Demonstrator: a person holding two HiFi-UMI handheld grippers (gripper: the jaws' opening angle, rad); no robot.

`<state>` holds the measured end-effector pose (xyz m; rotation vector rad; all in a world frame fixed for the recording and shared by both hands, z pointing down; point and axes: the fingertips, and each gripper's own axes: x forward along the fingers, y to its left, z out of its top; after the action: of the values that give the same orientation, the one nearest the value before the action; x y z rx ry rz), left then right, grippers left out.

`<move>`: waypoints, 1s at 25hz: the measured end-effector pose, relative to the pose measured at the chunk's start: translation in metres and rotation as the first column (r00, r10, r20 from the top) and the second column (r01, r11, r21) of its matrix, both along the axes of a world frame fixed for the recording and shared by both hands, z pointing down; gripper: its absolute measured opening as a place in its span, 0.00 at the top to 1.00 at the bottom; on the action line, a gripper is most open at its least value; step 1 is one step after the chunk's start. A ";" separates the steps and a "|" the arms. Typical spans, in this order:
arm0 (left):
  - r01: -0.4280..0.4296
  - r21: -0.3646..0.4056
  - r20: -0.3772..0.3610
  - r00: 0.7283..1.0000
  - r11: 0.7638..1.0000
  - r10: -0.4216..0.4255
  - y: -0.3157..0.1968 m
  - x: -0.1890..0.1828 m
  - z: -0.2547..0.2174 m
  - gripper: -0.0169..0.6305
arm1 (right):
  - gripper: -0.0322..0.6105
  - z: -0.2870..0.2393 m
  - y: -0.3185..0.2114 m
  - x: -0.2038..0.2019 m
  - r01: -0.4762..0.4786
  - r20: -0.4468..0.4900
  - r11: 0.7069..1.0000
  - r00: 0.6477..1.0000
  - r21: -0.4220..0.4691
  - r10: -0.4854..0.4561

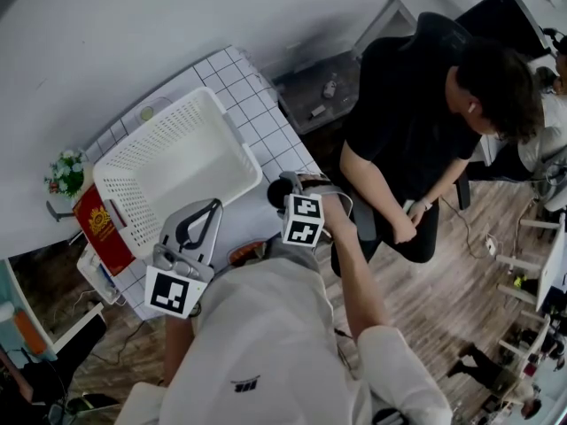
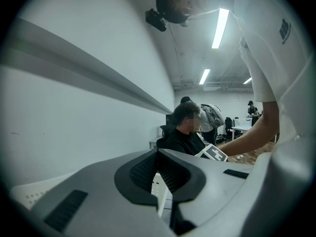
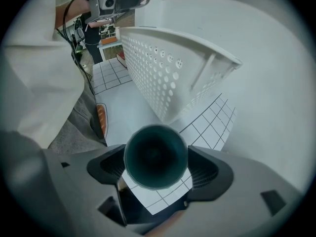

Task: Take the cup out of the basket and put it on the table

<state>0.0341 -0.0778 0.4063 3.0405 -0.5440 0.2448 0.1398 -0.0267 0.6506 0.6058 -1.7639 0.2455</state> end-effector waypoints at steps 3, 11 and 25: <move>-0.005 -0.003 0.010 1.000 1.000 0.005 0.001 0.001 0.001 0.96 | 0.36 0.000 0.000 0.001 0.004 -0.009 1.000 1.000 0.011 -0.004; -0.008 0.001 0.008 1.000 1.000 0.008 0.001 0.002 0.001 0.96 | 0.36 -0.002 0.001 0.002 0.001 -0.004 0.999 1.000 0.039 -0.001; -0.013 0.003 -0.001 1.000 1.000 0.013 -0.001 0.001 -0.001 0.96 | 0.36 -0.061 0.017 0.017 -0.173 0.169 0.981 0.973 0.090 0.156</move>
<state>0.0351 -0.0784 0.4053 3.0480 -0.5245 0.2435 0.1569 -0.0092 0.5896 0.8296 -1.8925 0.3268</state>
